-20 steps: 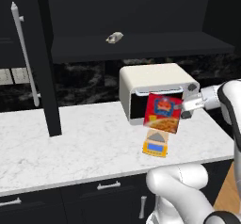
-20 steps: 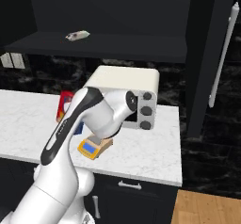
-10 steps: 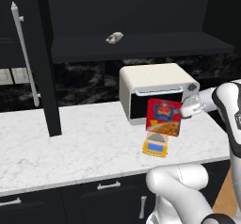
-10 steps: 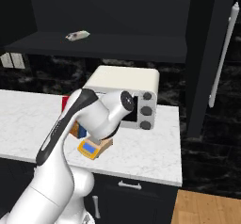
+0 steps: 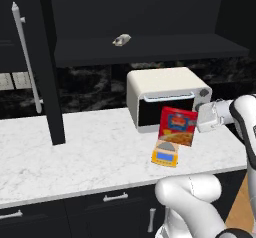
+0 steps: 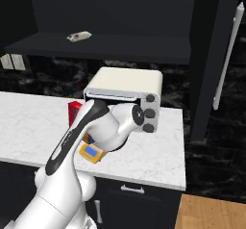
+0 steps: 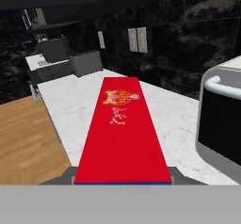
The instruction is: Pick the boxed food and place it on the digital scale for weighing, and close the cabinet.
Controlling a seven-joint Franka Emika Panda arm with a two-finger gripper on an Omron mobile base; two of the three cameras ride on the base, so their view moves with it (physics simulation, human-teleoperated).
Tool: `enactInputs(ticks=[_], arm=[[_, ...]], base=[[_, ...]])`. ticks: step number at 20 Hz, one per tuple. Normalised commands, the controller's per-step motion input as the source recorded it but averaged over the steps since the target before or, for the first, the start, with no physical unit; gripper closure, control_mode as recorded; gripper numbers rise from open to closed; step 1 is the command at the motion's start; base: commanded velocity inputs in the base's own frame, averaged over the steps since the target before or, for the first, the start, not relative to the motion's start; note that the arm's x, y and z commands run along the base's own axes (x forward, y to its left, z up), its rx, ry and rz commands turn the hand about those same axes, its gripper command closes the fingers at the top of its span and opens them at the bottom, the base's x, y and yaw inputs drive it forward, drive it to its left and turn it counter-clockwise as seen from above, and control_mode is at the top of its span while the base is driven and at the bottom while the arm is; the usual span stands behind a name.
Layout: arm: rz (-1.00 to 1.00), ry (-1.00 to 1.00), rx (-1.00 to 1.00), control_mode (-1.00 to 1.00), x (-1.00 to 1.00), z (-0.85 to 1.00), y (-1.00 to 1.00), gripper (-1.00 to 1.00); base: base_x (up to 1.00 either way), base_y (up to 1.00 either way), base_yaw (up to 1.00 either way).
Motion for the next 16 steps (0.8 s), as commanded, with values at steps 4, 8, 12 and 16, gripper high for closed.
enactInputs(ticks=[4,8,12,16], arm=[[0.02,-0.05,-0.01,-1.00,0.19,-0.22,-0.10,1.00],[0.00,-0.02,-0.01,-1.00,0.25,-0.17,-0.01,1.00],[0.00,0.00,0.00,-1.00,0.30,-0.09,-0.07,1.00],[0.01,0.00,0.00,-1.00,0.17,-0.14,-0.19,1.00]], base=[[0.00,0.00,0.00],[0.00,0.00,0.00],[0.00,0.00,0.00],[0.00,0.00,0.00]])
